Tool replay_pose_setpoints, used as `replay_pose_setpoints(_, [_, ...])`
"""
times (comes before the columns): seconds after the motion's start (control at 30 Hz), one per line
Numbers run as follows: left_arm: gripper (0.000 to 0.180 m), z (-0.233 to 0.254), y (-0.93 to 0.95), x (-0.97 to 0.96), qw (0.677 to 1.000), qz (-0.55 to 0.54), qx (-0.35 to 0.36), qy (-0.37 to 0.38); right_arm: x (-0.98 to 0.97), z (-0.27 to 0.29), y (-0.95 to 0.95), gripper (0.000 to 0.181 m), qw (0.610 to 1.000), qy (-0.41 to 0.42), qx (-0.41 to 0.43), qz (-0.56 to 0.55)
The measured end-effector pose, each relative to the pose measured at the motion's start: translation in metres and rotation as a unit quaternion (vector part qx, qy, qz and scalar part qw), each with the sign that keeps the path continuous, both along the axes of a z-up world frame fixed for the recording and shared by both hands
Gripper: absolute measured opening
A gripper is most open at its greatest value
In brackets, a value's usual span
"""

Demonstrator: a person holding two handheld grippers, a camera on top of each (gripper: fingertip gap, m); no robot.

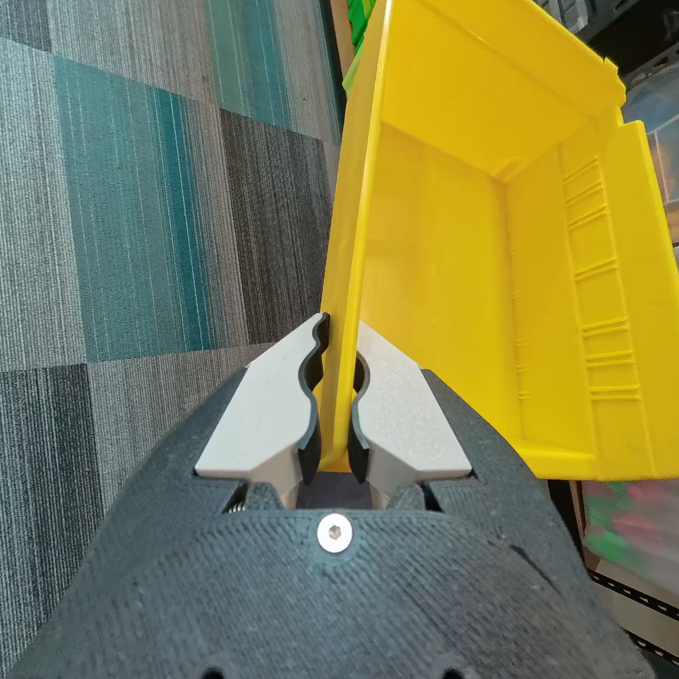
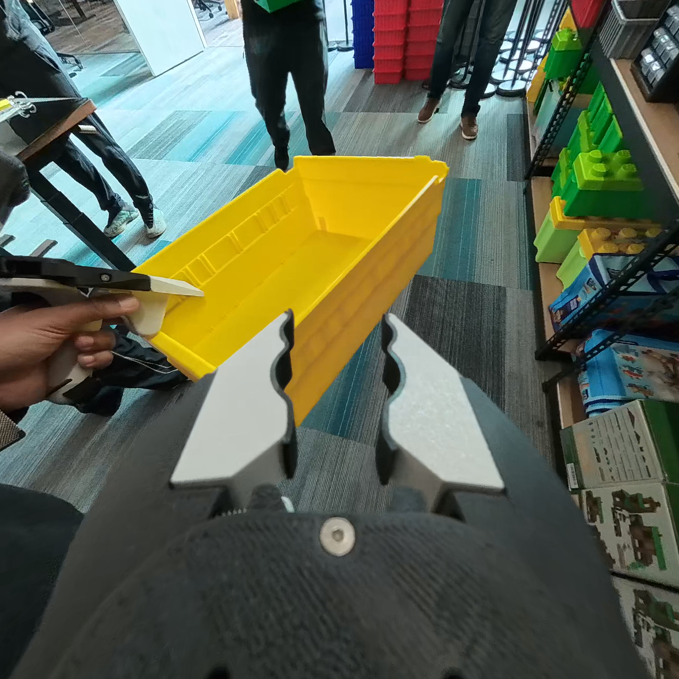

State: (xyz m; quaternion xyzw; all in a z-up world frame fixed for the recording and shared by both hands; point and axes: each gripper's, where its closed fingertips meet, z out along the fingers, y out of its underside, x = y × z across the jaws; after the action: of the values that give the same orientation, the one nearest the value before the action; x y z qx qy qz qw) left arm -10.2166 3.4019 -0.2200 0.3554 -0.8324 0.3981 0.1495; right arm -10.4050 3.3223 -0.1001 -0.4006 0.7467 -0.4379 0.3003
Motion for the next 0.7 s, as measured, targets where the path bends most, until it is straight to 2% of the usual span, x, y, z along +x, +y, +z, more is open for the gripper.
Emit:
replay_pose_setpoints(0.07, [0.000, 0.002, -0.005, -0.005, 1.000, -0.005, -0.001, -0.003, -0.003, 0.001, -0.002, 0.036, 1.000, -0.003, -0.001, 0.005])
replay_pose_setpoints(0.2, [0.000, 0.006, -0.014, -0.012, 1.000, -0.019, -0.006, -0.012, -0.008, 0.003, -0.006, 0.035, 1.000, 0.000, -0.005, 0.010])
replay_pose_setpoints(0.37, [0.000, 0.004, -0.018, -0.016, 1.000, -0.022, -0.010, -0.006, -0.012, 0.006, -0.007, 0.060, 1.000, -0.001, -0.004, -0.002])
replay_pose_setpoints(0.7, [0.000, -0.012, 0.005, -0.010, 1.000, -0.011, -0.004, 0.017, 0.002, -0.004, 0.018, 0.074, 0.999, 0.010, 0.036, 0.008])
